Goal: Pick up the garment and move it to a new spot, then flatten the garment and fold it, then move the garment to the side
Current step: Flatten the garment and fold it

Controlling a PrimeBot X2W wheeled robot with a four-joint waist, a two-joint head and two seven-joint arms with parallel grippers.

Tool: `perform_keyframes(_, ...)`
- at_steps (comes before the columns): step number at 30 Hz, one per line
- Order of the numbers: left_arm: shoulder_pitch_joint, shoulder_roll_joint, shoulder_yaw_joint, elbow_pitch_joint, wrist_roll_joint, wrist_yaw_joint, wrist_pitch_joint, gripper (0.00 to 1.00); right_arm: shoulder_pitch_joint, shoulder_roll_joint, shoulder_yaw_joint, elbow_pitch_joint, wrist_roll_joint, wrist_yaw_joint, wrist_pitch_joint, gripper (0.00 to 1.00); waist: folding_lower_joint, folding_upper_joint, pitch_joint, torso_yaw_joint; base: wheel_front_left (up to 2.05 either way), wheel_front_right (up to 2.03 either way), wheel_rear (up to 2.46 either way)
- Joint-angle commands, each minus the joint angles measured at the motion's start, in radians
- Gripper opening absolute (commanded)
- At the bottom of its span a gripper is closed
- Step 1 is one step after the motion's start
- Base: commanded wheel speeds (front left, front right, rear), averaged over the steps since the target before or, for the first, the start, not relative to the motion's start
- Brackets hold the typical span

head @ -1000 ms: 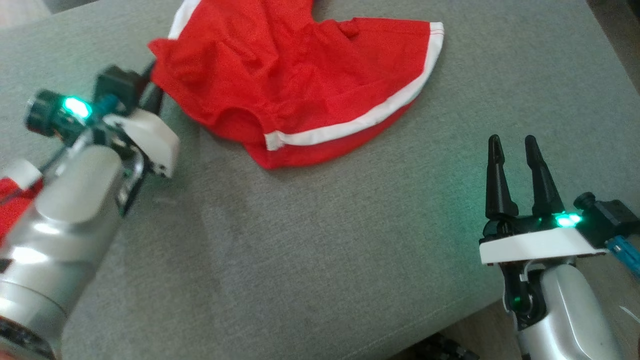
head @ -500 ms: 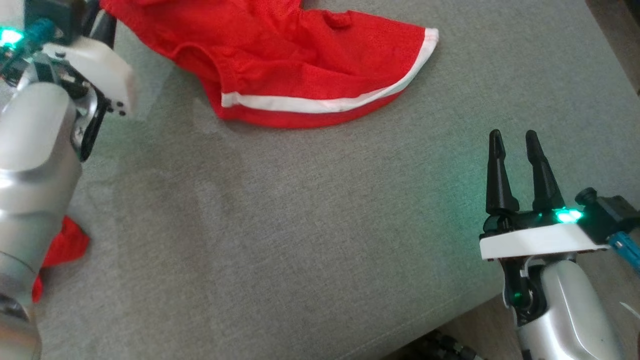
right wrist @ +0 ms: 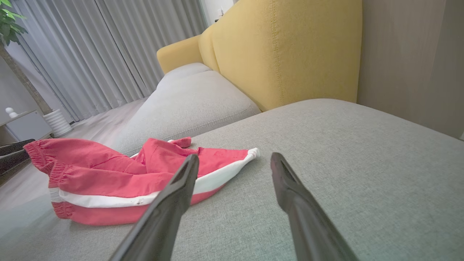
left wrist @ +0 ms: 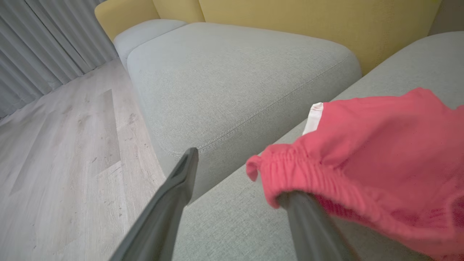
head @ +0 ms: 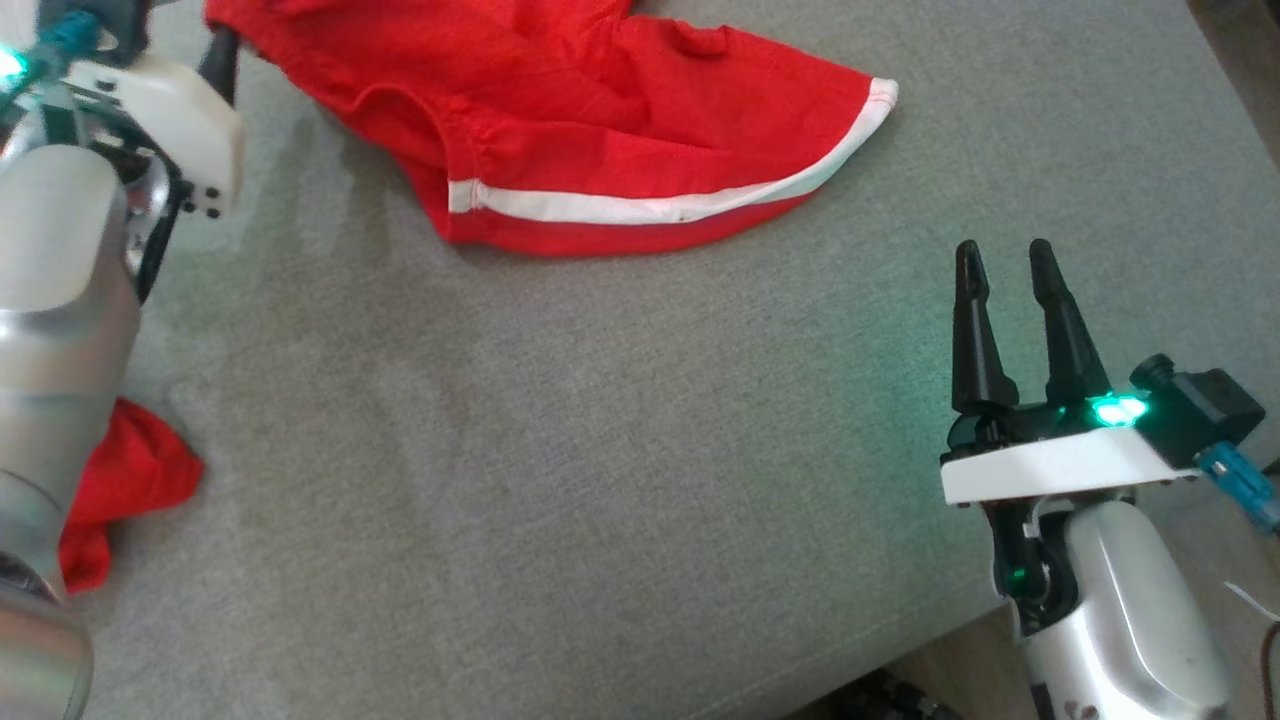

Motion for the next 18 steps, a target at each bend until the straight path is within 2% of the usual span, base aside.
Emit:
perform_keyframes(1,-0.055,0.033,0.034,0.001,-0.011,0.000,-0.013,1.00,-0.006,-0.005,0.024,-0.024,0.004,-0.001,-0.011,1.00,0.0000,0.0000,-0.011,0.002,0.00,0.00,0.00)
perform_keyframes(8,-0.031,0.024,0.030,0.031,-0.020,-0.021,-0.071,1.00,0.009,-0.005,0.000,-0.029,-0.008,-0.001,-0.011,1.00,0.0000,0.0000,-0.071,0.039,0.00,0.00,0.00)
perform_keyframes(12,0.027,-0.010,0.027,0.017,-0.040,-0.038,-0.103,1.00,0.025,-0.005,-0.033,-0.028,-0.037,-0.001,-0.011,1.00,0.0000,0.0000,-0.125,0.096,0.00,0.00,0.00)
perform_keyframes(18,0.113,-0.066,-0.034,-0.016,-0.048,-0.086,-0.054,1.00,0.032,-0.005,-0.051,-0.014,-0.087,-0.001,-0.011,1.00,0.0000,0.0000,-0.170,0.171,0.00,0.00,0.00)
